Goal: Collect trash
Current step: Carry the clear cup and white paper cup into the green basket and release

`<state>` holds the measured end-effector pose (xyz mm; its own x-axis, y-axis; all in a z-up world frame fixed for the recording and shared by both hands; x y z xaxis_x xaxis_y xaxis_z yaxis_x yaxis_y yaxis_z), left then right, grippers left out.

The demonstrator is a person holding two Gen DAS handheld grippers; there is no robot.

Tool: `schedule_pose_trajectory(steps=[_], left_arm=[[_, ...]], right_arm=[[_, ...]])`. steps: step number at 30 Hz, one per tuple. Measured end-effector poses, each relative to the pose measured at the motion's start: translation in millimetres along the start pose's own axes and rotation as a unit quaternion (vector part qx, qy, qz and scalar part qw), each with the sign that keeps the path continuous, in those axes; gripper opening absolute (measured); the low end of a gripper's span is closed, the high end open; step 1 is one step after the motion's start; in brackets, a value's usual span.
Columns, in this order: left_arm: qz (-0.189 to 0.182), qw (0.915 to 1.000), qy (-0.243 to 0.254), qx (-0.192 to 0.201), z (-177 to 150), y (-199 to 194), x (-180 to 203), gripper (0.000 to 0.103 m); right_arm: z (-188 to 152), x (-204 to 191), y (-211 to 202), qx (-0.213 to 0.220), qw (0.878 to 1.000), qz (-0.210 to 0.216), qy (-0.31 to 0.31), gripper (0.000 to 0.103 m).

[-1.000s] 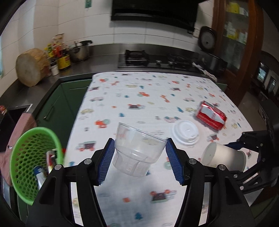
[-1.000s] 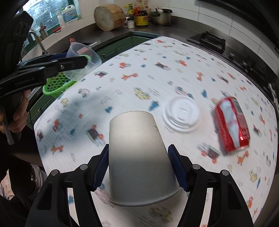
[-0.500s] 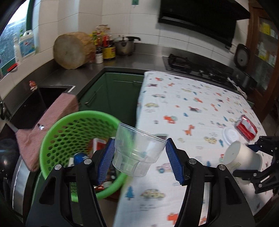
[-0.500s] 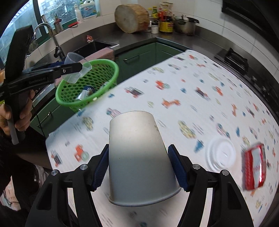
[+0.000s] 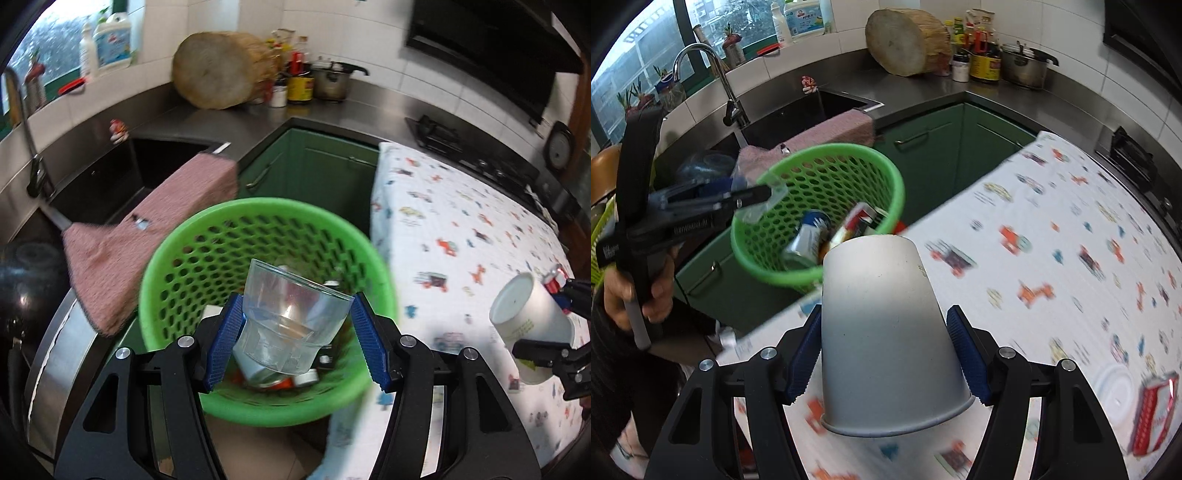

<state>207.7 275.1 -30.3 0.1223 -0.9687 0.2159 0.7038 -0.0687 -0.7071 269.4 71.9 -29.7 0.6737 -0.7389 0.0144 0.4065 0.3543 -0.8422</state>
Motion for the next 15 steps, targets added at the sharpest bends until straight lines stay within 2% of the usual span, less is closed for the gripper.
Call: schedule_pose_trajectory(steps=[6,15], left_arm=[[0.020,0.9993,-0.027,-0.016,-11,8,-33,0.060],[0.025,0.9973,-0.065,-0.025,-18,15,-63,0.064]], right_arm=[[36,-30,30,0.000,1.000,0.009,0.004,0.064],[69,-59,65,0.002,0.999,0.029,0.024,0.065]])
Point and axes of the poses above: each gripper's, at about its wrist camera, not at the fingertips, and y roughly the way its jaws point, x to its right, z to its top, the point moved 3 cm from there along y, roughly the way its jaws point, and after that the axes turned 9 degrees about -z, right-handed, at the moved point
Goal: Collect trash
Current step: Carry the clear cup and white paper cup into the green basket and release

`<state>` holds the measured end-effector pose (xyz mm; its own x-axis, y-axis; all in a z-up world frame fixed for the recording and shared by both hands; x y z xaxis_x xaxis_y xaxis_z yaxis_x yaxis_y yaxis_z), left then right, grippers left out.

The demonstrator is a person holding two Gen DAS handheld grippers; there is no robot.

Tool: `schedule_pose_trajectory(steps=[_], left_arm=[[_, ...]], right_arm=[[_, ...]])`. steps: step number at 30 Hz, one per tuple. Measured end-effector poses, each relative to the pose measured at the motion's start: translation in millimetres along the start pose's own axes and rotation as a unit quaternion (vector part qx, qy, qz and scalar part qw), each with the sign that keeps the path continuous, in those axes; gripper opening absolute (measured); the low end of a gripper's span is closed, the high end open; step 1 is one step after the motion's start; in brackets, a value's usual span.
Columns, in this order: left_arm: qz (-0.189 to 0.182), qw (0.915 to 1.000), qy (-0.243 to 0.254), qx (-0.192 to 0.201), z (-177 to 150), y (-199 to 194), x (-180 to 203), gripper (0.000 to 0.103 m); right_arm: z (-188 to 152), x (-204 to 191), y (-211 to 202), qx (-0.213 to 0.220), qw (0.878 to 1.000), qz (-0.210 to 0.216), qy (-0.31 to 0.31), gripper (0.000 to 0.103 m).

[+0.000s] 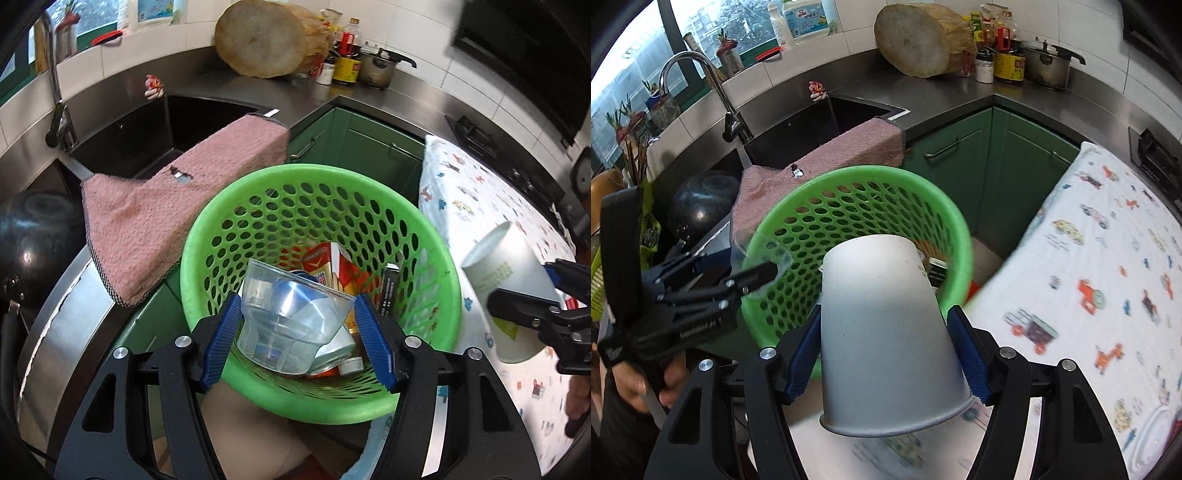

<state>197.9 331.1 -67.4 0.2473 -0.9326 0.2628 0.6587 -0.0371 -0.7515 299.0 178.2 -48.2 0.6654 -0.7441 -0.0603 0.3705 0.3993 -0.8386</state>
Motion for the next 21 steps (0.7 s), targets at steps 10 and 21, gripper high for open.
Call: schedule_pose_trajectory(steps=[10,21], left_arm=[[-0.002,0.9998,-0.020,0.003,1,-2,-9,0.068],[-0.002,0.9999,-0.003,0.015,2,-17,10,0.070]], right_arm=[[8,-10,8,0.015,0.999,0.031,0.024,0.074],[-16,16,-21,0.018,1.000,0.010,0.013,0.075]])
Point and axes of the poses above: each gripper's, at about its wrist camera, not at the fingertips, and y roughly the way its jaws point, x to its right, z to its top, the point moved 3 cm from there along y, roughly the way its jaws point, and after that the axes turned 9 degrees about -z, right-handed, at the moved point
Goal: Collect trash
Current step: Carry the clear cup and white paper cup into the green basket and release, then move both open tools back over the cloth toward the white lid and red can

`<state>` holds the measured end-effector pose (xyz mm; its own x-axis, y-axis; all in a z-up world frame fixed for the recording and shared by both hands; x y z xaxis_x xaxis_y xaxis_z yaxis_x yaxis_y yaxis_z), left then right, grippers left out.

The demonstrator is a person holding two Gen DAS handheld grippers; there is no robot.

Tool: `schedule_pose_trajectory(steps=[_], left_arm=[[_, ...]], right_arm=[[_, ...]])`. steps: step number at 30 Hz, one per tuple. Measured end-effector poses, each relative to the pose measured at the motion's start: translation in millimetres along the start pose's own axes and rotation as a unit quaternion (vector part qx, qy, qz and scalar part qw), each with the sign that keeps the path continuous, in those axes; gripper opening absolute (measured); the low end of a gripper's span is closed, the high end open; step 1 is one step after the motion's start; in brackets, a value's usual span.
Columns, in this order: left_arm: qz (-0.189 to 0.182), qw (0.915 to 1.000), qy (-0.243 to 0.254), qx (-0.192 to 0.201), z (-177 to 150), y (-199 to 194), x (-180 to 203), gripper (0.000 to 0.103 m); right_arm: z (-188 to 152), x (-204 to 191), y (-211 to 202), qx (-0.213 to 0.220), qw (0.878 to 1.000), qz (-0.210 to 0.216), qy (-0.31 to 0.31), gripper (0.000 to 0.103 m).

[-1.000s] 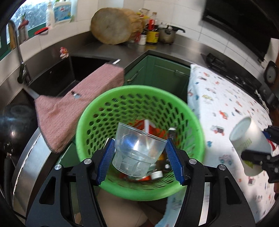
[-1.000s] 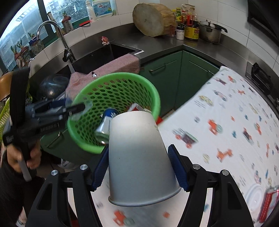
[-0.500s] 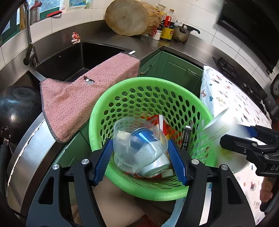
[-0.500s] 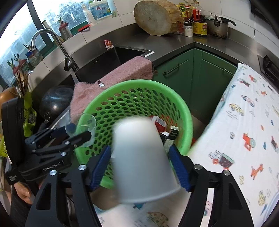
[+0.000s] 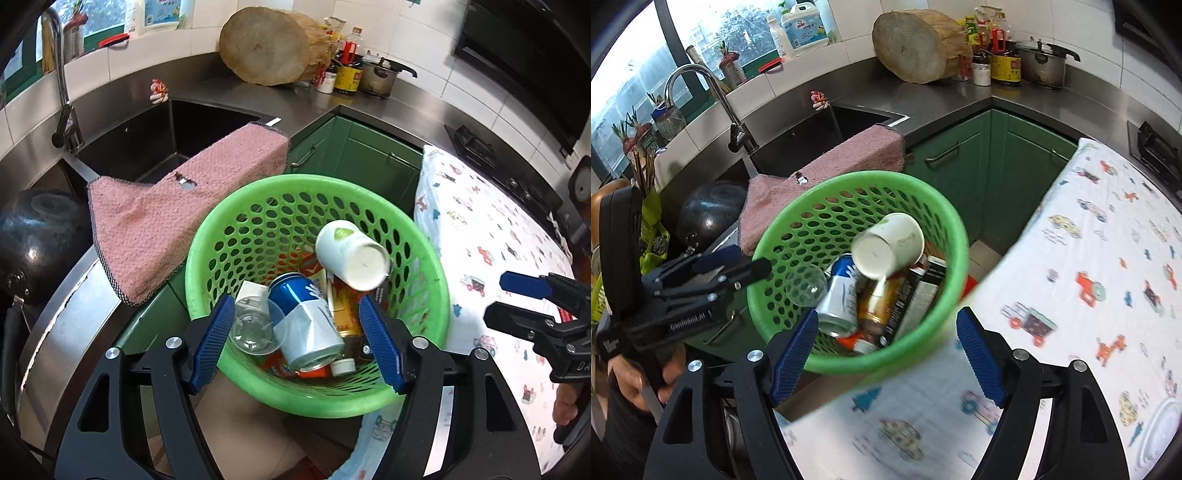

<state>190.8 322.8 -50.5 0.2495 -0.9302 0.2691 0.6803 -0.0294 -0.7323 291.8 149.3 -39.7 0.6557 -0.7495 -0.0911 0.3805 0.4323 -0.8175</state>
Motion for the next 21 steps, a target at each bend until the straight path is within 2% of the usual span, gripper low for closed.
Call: schedule_pose_trajectory(steps=[9,21], left_arm=[[-0.015,0.9995,0.026,0.006,-1,-13,41,0.071],[-0.044,0.9964,0.072,0.006,-8,-17,117,0.076]], right_arm=[[-30,40,-34,0.007,1.000,-0.030,0.007,0.078],[-70,98,-85,0.021,0.996,-0.076,0.033,0.081]])
Point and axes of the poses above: each gripper's, at about its wrist camera, not at the fingertips, and y roughly the way its jaws point, x to its right, z to its top, the point moved 3 cm from there along y, roughly the way its jaws point, and after that the axes turned 9 degrees about -z, right-handed, at the moved point
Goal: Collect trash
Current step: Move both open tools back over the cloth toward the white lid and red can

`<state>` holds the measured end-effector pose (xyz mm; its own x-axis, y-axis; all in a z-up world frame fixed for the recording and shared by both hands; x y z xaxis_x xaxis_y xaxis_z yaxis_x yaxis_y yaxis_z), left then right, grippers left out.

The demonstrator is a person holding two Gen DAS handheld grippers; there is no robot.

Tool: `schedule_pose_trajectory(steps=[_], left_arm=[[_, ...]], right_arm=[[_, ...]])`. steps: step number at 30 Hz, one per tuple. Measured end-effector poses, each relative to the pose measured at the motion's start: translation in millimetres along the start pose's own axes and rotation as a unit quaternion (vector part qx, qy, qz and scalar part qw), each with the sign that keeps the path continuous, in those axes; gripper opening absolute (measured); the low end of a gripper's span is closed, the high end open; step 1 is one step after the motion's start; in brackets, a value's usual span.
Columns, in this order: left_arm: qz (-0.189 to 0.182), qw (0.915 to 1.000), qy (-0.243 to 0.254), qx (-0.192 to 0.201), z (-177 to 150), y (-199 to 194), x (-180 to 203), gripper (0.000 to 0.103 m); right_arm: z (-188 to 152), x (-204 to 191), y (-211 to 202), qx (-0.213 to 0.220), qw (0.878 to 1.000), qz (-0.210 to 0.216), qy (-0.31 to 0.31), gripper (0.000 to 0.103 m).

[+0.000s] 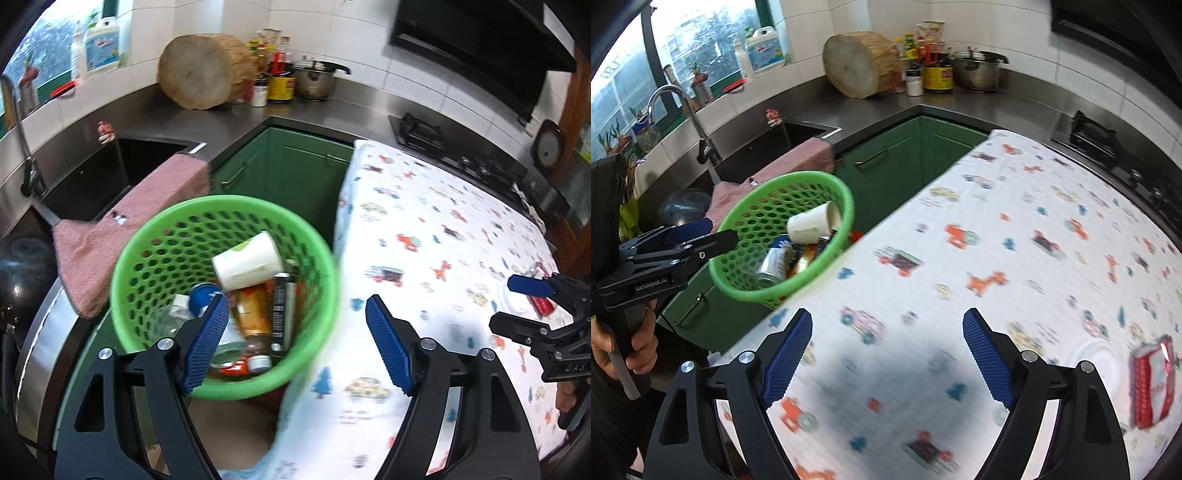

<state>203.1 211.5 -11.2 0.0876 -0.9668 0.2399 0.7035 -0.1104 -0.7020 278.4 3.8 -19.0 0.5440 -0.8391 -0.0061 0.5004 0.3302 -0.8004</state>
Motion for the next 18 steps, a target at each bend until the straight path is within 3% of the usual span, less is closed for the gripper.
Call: schedule_pose_trajectory(steps=[18], left_arm=[[-0.043,0.9970,0.063,-0.016,2,18,115,0.077]], right_arm=[[-58,125,-54,0.002,0.996,-0.077,0.051,0.084]])
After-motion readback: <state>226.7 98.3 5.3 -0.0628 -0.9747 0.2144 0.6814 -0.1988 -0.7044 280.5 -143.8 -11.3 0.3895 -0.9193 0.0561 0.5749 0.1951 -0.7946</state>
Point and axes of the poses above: each gripper's, at about its wrist camera, not at the fingertips, and y roughly the way its jaws point, x to its right, z to its top, the point moved 3 cm from there along y, roughly the way its jaws point, and after that the axes turned 9 degrees about -z, right-handed, at the moved point
